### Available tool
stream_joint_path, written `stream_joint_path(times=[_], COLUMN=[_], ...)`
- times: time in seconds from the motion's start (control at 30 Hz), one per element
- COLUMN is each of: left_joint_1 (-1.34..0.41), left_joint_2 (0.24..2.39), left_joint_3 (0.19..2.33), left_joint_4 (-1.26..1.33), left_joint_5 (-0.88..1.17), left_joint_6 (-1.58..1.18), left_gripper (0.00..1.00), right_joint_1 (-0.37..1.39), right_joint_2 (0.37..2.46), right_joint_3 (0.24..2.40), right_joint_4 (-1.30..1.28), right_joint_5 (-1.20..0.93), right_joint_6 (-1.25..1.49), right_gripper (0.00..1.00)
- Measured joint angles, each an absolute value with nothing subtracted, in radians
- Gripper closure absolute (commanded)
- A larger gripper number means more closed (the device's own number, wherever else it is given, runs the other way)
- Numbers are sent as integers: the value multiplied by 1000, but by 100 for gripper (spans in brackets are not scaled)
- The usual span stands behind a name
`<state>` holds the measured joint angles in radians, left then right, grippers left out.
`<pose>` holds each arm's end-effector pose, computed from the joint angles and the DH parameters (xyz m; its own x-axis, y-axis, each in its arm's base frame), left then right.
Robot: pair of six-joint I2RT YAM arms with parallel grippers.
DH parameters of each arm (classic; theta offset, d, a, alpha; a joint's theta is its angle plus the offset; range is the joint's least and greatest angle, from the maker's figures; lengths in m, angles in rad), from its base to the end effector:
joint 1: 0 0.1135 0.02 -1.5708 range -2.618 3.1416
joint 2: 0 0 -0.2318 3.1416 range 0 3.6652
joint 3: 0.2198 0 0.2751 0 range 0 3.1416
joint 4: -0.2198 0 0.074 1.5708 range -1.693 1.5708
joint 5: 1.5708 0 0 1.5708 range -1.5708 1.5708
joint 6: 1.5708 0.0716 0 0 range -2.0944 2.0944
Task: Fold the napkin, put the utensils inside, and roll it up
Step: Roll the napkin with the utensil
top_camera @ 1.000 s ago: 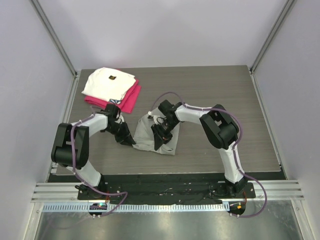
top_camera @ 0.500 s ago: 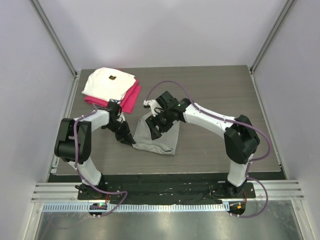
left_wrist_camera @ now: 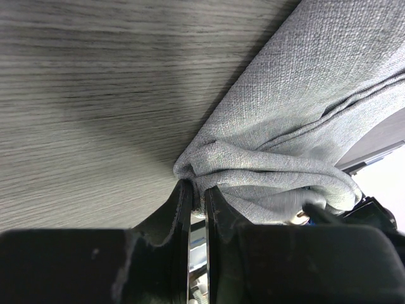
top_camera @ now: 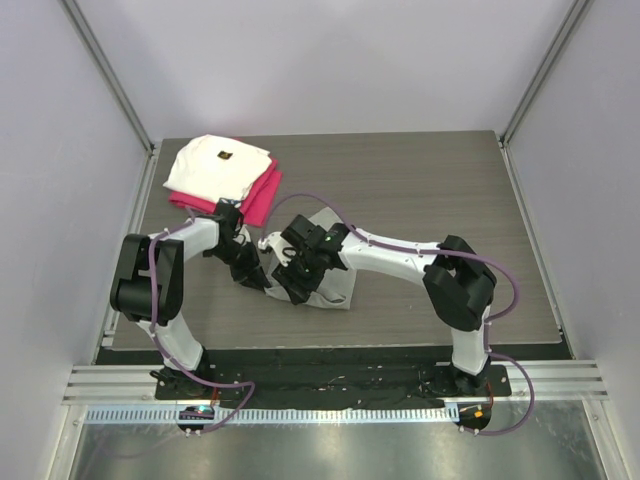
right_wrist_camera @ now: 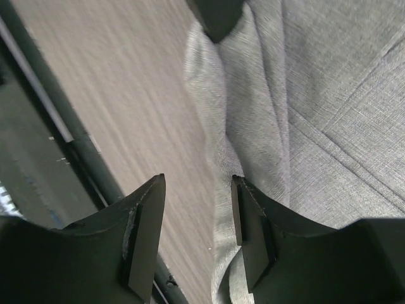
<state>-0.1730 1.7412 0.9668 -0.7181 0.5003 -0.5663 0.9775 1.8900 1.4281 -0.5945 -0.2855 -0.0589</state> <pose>0.2934 -0.0861 0.0607 -0.9296 -0.3154 0.1906 -0.3682 0.8160 -0.4455 0.2237 0.3678 0.1434 -0.4345 -0.7454 -0.5056 -0.9001 0.3784 0.2158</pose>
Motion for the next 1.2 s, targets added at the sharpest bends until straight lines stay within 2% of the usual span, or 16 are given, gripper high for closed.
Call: stream_joint_path(times=[0.53,0.6,0.8,0.9,1.03,1.1,1.2], left_joint_1=[-173,-173,-173,-174,-175,-175,-175], left_joint_2=[1757,1759,1766,1766,1766,1766,1755], left_joint_3=[986,992,1005,1015,1040,1065,1094], left_joint_4=[-737,-741,-757,-763,-779,-789,-790], left_joint_5=[504,506,514,516,502,485,459], left_joint_6=[-549,-545,-541,-539,-530,-522,-514], left_gripper=[88,88,85,77,51,42,38], right_joint_1=[973,973,973,973,973,969,952], right_joint_2=[1943,1947,1969,1976,1987,1990,1991], right_joint_3=[1428,1421,1405,1399,1389,1382,1374], right_joint_4=[-569,-560,-545,-537,-524,-515,-504], right_joint_5=[-196,-186,-175,-181,-212,-239,-282], right_joint_6=[-102,-108,-115,-115,-114,-113,-109], right_gripper=[44,47,69,75,78,79,79])
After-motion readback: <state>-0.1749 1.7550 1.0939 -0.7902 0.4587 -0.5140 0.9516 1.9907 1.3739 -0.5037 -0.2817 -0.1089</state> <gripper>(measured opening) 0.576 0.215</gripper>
